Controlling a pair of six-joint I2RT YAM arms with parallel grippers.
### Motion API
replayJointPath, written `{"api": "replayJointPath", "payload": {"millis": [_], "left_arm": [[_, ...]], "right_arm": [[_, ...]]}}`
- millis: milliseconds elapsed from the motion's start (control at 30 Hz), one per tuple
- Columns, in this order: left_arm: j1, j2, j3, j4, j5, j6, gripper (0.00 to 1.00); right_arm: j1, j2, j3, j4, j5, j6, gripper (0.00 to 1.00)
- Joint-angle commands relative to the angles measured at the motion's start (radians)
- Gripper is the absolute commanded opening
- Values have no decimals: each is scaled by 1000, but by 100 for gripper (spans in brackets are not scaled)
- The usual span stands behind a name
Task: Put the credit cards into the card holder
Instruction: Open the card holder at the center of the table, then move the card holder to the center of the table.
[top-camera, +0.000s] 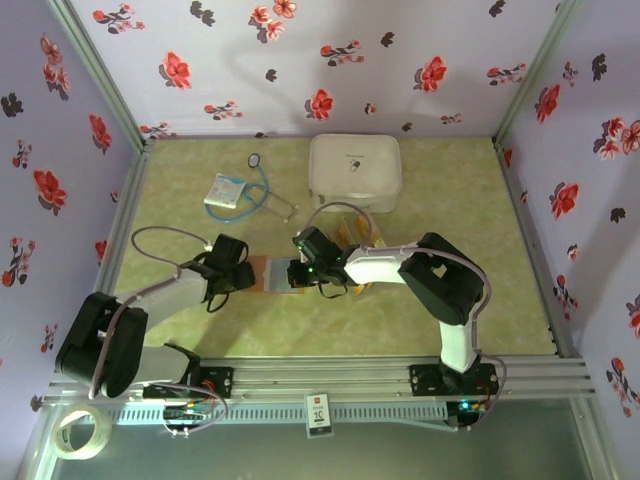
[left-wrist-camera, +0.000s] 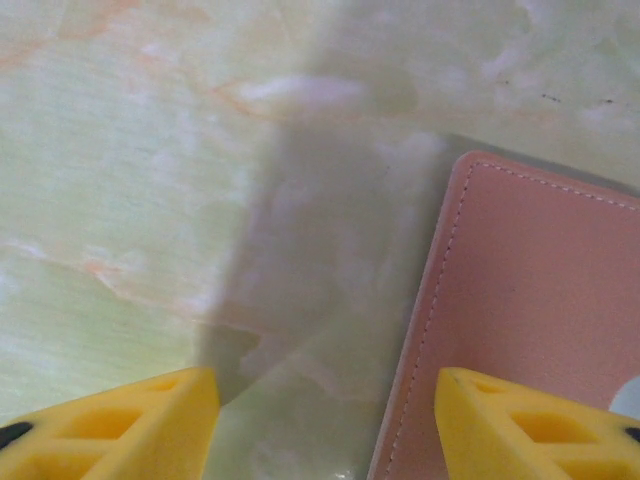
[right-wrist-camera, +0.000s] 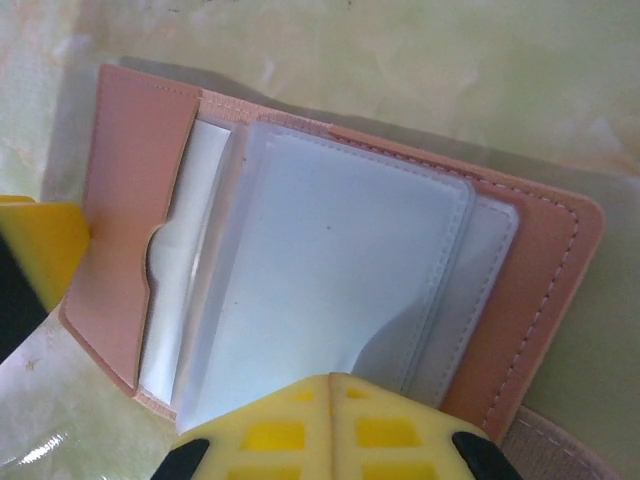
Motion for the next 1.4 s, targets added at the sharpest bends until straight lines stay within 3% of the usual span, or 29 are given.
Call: {"api": "replayJointPath", "payload": {"millis": [0, 233, 433, 567, 767, 933, 1367], "left_arm": [[-6, 27, 25, -51, -60, -34, 61], [-15, 19, 49, -73, -61, -26, 61], [-36, -46, 94, -123, -60, -19, 63], [-48, -95, 132, -159, -54, -16, 64], [-83, -141, 184, -161, 0, -18, 65], [-125, -147, 225, -118, 55, -36, 65], [-174, -58, 144, 147, 179, -153, 65]], "right_arm": [[-11, 8, -46, -63, 38, 21, 5], [-25, -28, -18, -96, 28, -6, 13], [-54, -97, 10, -140, 3, -57, 29], [-63, -129, 19, -171, 3, -76, 31], [-73, -165, -5, -176, 24, -76, 27], [-93, -199, -37, -178, 67, -72, 17], [-151, -176, -108, -131, 78, -60, 8]]}}
